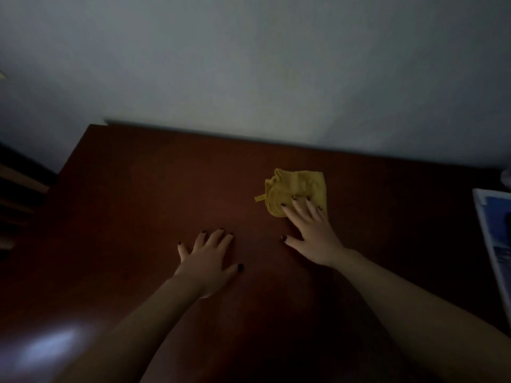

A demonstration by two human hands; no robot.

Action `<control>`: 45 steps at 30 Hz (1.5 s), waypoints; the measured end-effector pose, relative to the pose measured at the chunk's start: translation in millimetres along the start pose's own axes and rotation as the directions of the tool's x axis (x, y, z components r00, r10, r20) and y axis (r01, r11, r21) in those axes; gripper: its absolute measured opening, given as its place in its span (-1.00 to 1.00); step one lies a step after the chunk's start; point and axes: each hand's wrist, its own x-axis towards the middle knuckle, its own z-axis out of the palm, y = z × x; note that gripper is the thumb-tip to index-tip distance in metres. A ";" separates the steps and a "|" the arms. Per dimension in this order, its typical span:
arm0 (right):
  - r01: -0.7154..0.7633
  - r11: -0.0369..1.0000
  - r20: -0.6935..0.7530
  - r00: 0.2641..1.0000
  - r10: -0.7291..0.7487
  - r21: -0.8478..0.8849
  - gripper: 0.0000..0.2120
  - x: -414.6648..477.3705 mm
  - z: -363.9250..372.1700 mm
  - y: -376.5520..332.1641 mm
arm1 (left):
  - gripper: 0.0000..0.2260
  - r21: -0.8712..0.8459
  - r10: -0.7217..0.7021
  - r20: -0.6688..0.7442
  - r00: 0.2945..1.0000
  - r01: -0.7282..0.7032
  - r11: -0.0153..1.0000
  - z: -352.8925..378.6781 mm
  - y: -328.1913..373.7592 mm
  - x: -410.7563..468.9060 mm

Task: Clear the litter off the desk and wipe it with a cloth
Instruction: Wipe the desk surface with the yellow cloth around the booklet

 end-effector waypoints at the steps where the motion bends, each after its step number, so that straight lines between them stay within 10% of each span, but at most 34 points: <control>1: -0.007 0.996 -0.026 1.000 0.009 0.091 -0.39 -7.8 -1.5 -1.6 | -0.34 -0.015 -0.004 -0.023 1.000 0.003 1.000 -0.8 -0.4 2.6; 6: -0.065 0.954 -0.157 0.981 0.115 0.291 -0.60 -13.8 -29.7 -2.1 | -0.30 -0.046 -0.018 0.026 0.999 0.019 0.999 -16.2 -9.2 23.0; 14: -0.232 0.958 -0.067 0.972 0.224 -0.167 -0.33 65.7 -71.9 6.4 | -0.29 -0.069 0.015 0.142 0.990 -0.006 0.998 -25.2 -21.5 39.1; 19: -0.236 0.949 -0.069 0.972 0.226 -0.211 -0.70 79.8 -86.6 4.0 | -0.21 -0.067 0.044 0.097 0.994 -0.037 0.997 -15.0 -22.6 36.2; 26: -0.062 0.996 -0.476 0.879 0.026 -0.061 -0.74 49.4 -131.5 -5.4 | -0.20 -0.054 0.021 0.091 0.996 -0.016 0.998 -19.5 -18.8 28.9; 38: -0.064 0.966 0.083 0.993 0.087 -0.251 -0.43 -5.3 -12.6 16.6 | 0.11 -0.134 -0.057 0.115 0.992 0.073 0.988 -18.7 22.3 47.9; 45: -0.146 0.960 -0.015 0.989 0.147 -0.240 -0.52 49.4 -27.4 58.2 | 0.19 -0.079 -0.085 0.105 0.991 0.093 0.993 -11.3 21.9 51.4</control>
